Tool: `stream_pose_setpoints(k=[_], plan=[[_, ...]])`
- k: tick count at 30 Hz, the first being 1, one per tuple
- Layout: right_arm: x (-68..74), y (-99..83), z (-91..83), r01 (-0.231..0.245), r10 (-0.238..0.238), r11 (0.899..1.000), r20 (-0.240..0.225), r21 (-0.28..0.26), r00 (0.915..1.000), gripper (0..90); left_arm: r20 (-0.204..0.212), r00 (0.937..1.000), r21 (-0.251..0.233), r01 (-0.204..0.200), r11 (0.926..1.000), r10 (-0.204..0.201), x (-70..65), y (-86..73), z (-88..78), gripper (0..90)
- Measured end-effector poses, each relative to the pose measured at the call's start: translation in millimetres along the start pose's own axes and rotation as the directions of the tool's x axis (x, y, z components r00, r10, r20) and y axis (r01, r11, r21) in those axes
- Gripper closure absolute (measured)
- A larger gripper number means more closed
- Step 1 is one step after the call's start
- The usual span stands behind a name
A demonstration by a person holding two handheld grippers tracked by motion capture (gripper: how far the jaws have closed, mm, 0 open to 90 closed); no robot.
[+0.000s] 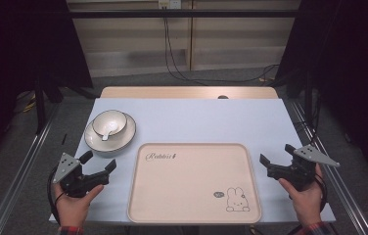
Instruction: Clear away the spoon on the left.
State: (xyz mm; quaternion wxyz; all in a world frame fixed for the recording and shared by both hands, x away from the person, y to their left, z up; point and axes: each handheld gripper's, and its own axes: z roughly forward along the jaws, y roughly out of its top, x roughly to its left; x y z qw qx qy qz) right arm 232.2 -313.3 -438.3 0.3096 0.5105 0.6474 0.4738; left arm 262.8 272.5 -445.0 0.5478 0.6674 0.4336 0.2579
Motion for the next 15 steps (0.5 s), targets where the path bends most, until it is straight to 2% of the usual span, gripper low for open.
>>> stream_pose_setpoints(k=[5, 9, 11, 15], plan=[[0.1, -1.6, 2.4, -0.003, 0.004, 1.000, -0.004, 0.014, 1.0000, 0.6, 0.005, 0.9999, 0.013, 0.008, 0.9999, -0.008, -2.8, -1.0, 6.4, 8.2], [5.1, -4.9, 2.8, 0.020, -0.020, 0.999, -0.015, 0.024, 0.9997, 1.1, 0.001, 0.9999, 0.027, -0.015, 0.9995, 0.015, -9.5, -0.3, 8.5, 8.2], [6.8, -4.5, 3.1, 0.034, -0.033, 0.999, -0.020, 0.021, 0.9992, 1.2, -0.006, 0.9999, 0.019, -0.012, 0.9998, 0.012, -12.1, 1.7, 8.4, 8.2], [10.1, -5.5, 0.4, 0.037, -0.036, 0.999, -0.033, 0.029, 0.9988, 1.4, -0.019, 0.9995, 0.030, -0.023, 0.9993, 0.024, -9.3, 3.4, 11.8, 8.4]])
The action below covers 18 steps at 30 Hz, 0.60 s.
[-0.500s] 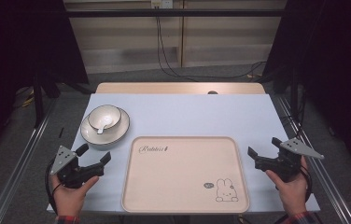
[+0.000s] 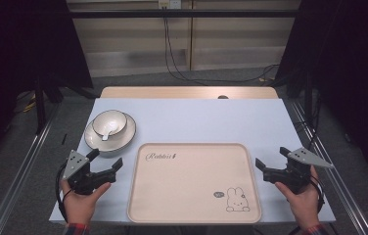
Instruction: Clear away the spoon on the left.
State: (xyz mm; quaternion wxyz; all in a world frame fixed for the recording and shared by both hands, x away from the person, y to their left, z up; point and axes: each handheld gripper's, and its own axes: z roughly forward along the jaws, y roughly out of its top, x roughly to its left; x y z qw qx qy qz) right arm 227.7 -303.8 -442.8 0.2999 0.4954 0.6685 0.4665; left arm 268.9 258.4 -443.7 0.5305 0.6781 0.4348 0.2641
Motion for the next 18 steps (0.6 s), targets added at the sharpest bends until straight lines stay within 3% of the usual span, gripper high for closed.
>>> stream_pose_setpoints(k=[3, 7, 18], plan=[[0.9, 2.2, -2.5, -0.006, 0.005, 1.000, -0.005, -0.016, 1.0000, 1.4, -0.019, 0.9997, -0.002, 0.015, 0.9999, -0.015, 3.6, -0.5, 4.4, 8.5], [1.5, 2.1, -0.8, -0.003, 0.003, 1.000, -0.010, -0.003, 0.9999, 1.4, -0.048, 0.9988, -0.003, -0.009, 1.0000, 0.009, 7.8, 1.9, 8.0, 8.5], [3.5, 4.3, 9.1, 0.006, -0.007, 1.000, -0.028, -0.010, 0.9996, 2.2, -0.086, 0.9962, -0.003, -0.013, 0.9999, 0.013, 14.8, 3.3, 12.8, 9.5]])
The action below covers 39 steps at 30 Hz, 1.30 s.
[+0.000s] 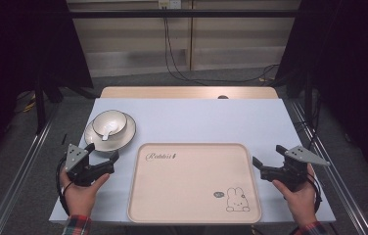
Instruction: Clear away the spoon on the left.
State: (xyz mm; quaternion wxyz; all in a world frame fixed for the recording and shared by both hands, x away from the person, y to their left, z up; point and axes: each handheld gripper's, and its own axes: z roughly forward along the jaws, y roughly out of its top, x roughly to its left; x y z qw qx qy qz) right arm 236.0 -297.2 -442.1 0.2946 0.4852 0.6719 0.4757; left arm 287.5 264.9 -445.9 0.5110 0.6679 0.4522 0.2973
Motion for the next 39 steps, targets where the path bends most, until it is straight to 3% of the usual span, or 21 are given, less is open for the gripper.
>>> stream_pose_setpoints(k=[5, 13, 22, 23, 26, 31, 39], plan=[[1.2, 0.6, 4.6, 0.013, -0.013, 1.000, -0.006, 0.005, 0.9999, 2.2, -0.022, 0.9997, 0.011, -0.003, 0.9999, 0.003, 3.2, 0.3, 4.3, 10.2], [1.5, 1.5, 8.1, 0.008, -0.008, 1.000, -0.012, 0.001, 0.9999, 2.6, -0.046, 0.9985, 0.016, 0.031, 0.9994, -0.030, 7.3, 1.1, 21.1, 11.6], [3.0, 1.0, 6.6, 0.013, -0.013, 1.000, -0.018, 0.005, 0.9997, 2.8, -0.081, 0.9966, 0.032, 0.018, 0.9993, -0.015, 10.1, -0.7, 31.7, 16.5], [3.6, 1.0, 5.9, 0.013, -0.013, 1.000, -0.017, 0.003, 0.9998, 2.9, -0.105, 0.9945, 0.035, 0.005, 0.9994, -0.002, 10.3, -1.5, 33.4, 19.0], [4.1, 0.9, 5.1, 0.015, -0.015, 1.000, -0.020, 0.004, 0.9997, 2.9, -0.126, 0.9917, 0.035, -0.020, 0.9992, 0.024, 12.0, -2.3, 35.0, 23.0], [4.8, 0.5, 4.7, 0.017, -0.017, 1.000, -0.019, 0.006, 0.9997, 2.9, -0.149, 0.9888, 0.009, -0.011, 0.9999, 0.012, 14.8, -1.0, 35.3, 29.1], [5.3, 0.3, 3.6, 0.016, -0.016, 1.000, -0.024, 0.009, 0.9996, 2.9, -0.140, 0.9902, 0.024, -0.005, 0.9997, 0.008, 18.7, -1.9, 38.7, 43.7]])
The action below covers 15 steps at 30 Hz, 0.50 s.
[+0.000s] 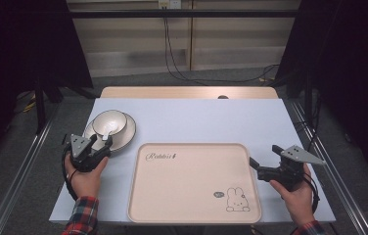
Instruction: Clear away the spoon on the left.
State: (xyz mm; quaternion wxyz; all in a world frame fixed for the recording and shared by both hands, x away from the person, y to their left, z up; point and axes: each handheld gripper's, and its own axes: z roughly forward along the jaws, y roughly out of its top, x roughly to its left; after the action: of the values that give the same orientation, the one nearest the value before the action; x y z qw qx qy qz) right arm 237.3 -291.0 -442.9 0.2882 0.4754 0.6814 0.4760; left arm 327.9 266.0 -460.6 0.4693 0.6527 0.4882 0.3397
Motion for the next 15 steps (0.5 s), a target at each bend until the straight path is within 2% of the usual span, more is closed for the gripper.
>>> stream_pose_setpoints(k=[2, 6, 7, 10, 12, 15], plan=[[0.3, -0.1, 0.2, 0.001, -0.001, 1.000, -0.003, 0.002, 1.0000, 2.9, 0.006, 1.0000, 0.005, -0.005, 1.0000, 0.005, -0.7, -0.8, 1.4, 47.9], [0.8, -0.3, 0.7, 0.002, -0.002, 1.000, -0.002, 0.002, 1.0000, 3.1, 0.004, 1.0000, -0.006, -0.002, 1.0000, 0.002, -0.3, -0.7, 2.6, 50.4], [0.9, -0.3, 0.8, 0.002, -0.002, 1.000, -0.003, 0.002, 1.0000, 3.1, 0.001, 0.9999, 0.001, -0.013, 0.9999, 0.013, -0.1, -0.8, 2.5, 51.9], [1.4, -0.6, 0.0, 0.009, -0.009, 1.000, -0.005, 0.002, 0.9999, 3.3, 0.002, 1.0000, -0.001, 0.003, 1.0000, -0.003, -0.2, -1.4, 3.4, 55.2], [1.3, -0.6, -0.7, 0.011, -0.011, 1.000, -0.006, 0.000, 0.9999, 3.3, 0.014, 0.9999, -0.004, -0.001, 1.0000, 0.001, 0.2, -1.1, 3.6, 57.2], [1.0, -0.8, -0.7, 0.006, -0.006, 1.000, -0.009, 0.005, 0.9999, 3.2, 0.010, 0.9999, 0.000, 0.008, 1.0000, -0.008, -0.2, -0.8, 3.7, 61.0]])
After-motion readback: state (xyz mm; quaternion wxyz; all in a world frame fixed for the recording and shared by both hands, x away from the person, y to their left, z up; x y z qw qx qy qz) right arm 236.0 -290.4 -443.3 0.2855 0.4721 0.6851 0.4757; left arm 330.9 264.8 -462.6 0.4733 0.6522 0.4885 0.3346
